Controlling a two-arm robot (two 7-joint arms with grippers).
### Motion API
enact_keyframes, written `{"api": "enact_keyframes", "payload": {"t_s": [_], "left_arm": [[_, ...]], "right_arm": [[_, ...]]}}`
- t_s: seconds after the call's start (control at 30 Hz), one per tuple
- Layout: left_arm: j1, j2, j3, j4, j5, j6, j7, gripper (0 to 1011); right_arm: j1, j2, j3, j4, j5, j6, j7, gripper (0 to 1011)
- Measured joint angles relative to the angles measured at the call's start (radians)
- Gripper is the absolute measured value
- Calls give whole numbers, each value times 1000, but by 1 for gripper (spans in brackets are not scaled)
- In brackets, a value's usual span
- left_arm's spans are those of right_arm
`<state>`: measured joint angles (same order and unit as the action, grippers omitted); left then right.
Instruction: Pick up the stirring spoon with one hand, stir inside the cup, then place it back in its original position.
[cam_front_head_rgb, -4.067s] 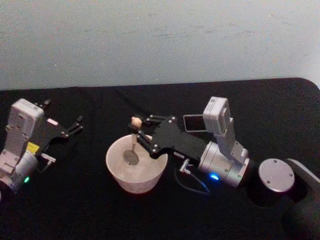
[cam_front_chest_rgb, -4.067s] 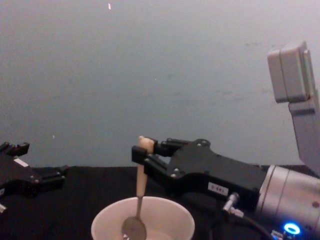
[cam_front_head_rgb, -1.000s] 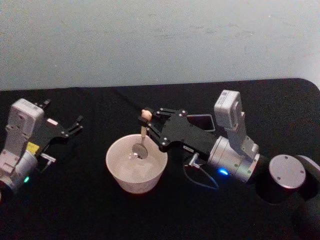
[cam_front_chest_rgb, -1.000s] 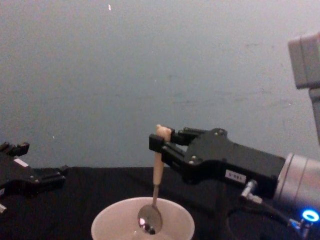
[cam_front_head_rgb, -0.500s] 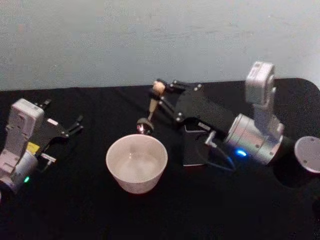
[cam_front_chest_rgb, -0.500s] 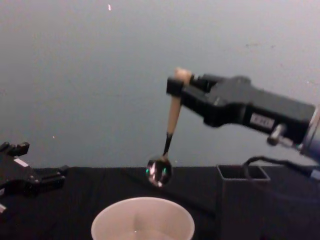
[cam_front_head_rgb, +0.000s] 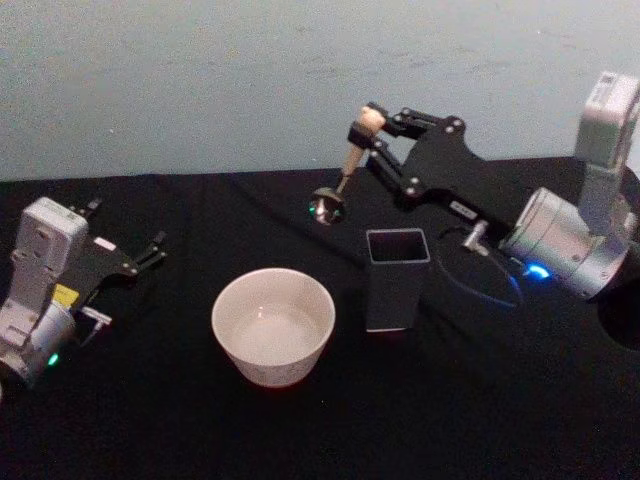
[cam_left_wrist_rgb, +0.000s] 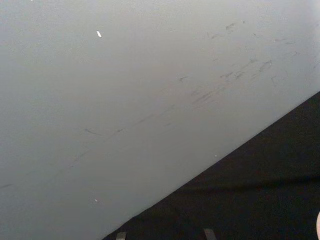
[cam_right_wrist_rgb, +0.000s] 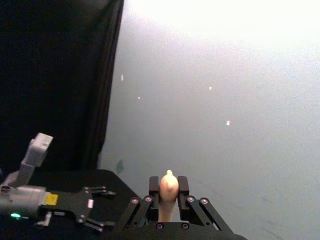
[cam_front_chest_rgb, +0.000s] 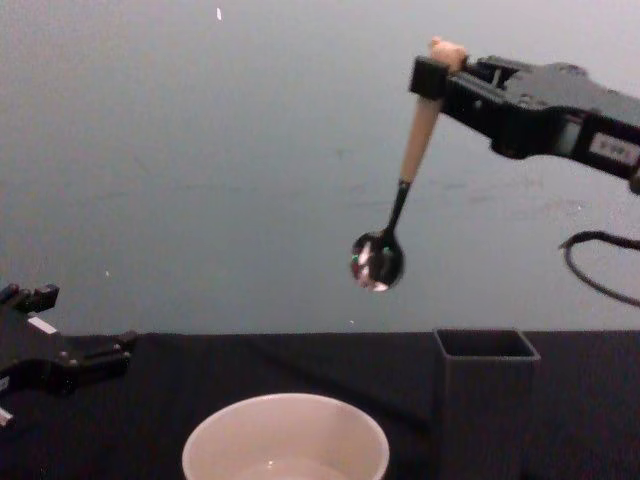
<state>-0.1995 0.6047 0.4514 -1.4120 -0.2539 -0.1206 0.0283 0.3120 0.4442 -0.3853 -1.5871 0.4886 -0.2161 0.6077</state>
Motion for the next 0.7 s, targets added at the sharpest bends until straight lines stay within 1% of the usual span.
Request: {"api": "enact_keyframes", "payload": {"t_s": [0.1, 0.23, 0.33, 0.37, 0.47, 0.57, 0.7], "left_arm": [[0, 0, 0, 0, 0, 0, 0, 1001], [0, 0, 0, 0, 0, 0, 0, 1001], [0, 0, 0, 0, 0, 0, 0, 1001], [0, 0, 0, 0, 0, 0, 0, 1001], [0, 0, 0, 0, 0, 0, 0, 1001], [0, 0, 0, 0, 0, 0, 0, 1001], [0, 0, 0, 0, 0, 0, 0, 1001]], "right_arm": [[-6, 20, 20, -2, 4, -5, -7, 213], [-15, 37, 38, -3, 6, -8, -12, 213], [-33, 59, 59, -7, 9, -7, -18, 213], [-33, 59, 59, -7, 9, -7, -18, 213], [-54, 79, 74, -11, 13, -2, -19, 213], [-65, 88, 77, -11, 11, 4, -20, 213], [-71, 91, 75, 1, 1, 17, -26, 213]]}}
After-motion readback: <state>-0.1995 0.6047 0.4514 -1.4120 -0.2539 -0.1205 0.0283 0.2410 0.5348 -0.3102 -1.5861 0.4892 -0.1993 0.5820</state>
